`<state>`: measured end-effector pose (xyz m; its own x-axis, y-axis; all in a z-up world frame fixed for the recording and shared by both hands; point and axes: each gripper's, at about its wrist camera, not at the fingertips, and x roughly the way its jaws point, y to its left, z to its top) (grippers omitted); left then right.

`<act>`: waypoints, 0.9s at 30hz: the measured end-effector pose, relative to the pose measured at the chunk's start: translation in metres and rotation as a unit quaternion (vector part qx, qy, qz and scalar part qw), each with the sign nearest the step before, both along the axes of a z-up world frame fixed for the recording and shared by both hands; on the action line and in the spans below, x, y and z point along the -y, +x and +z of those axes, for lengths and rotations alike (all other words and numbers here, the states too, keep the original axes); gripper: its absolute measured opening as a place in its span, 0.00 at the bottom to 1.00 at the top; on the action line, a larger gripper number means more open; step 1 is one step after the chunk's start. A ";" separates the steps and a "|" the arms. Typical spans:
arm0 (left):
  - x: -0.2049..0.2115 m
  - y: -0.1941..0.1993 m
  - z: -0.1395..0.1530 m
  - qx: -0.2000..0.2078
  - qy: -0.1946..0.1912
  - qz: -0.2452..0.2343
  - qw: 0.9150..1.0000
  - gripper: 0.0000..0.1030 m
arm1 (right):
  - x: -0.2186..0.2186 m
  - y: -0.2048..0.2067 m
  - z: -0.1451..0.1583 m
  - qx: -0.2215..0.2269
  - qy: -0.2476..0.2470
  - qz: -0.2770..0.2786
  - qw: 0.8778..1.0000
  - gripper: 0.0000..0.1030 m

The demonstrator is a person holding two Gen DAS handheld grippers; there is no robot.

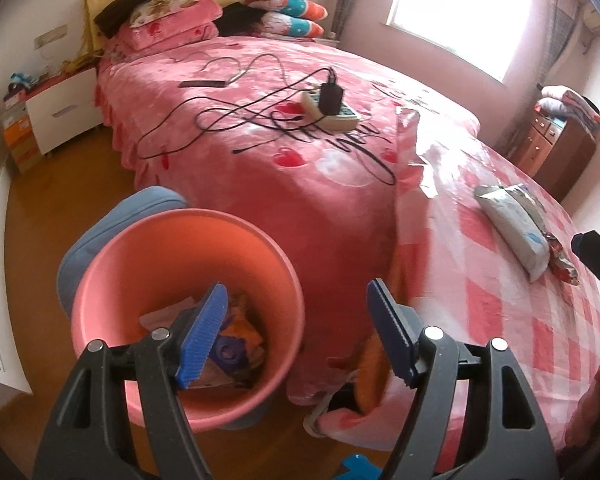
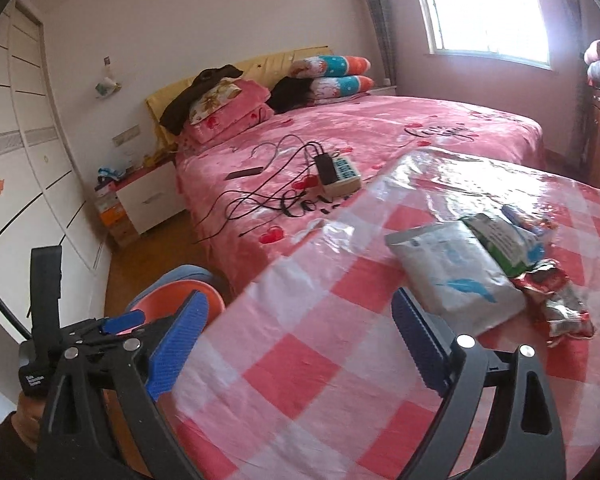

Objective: Collect trash
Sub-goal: 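Move both tools back to the trash pile on the bed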

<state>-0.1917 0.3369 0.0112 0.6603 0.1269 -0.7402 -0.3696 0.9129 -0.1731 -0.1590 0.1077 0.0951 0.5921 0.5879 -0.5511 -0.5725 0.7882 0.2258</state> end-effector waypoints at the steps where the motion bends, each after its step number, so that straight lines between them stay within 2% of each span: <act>1: 0.004 0.002 0.001 0.000 0.002 -0.003 1.000 0.71 | 0.004 0.000 0.000 0.002 0.000 -0.003 1.000 0.89; 14: 0.064 0.028 0.019 -0.001 0.028 -0.049 0.998 0.71 | 0.047 0.003 0.000 0.019 0.001 -0.030 0.999 0.89; 27: 0.117 0.047 0.019 -0.014 0.047 -0.094 0.994 0.71 | 0.090 0.012 -0.004 0.016 0.014 -0.068 0.997 0.89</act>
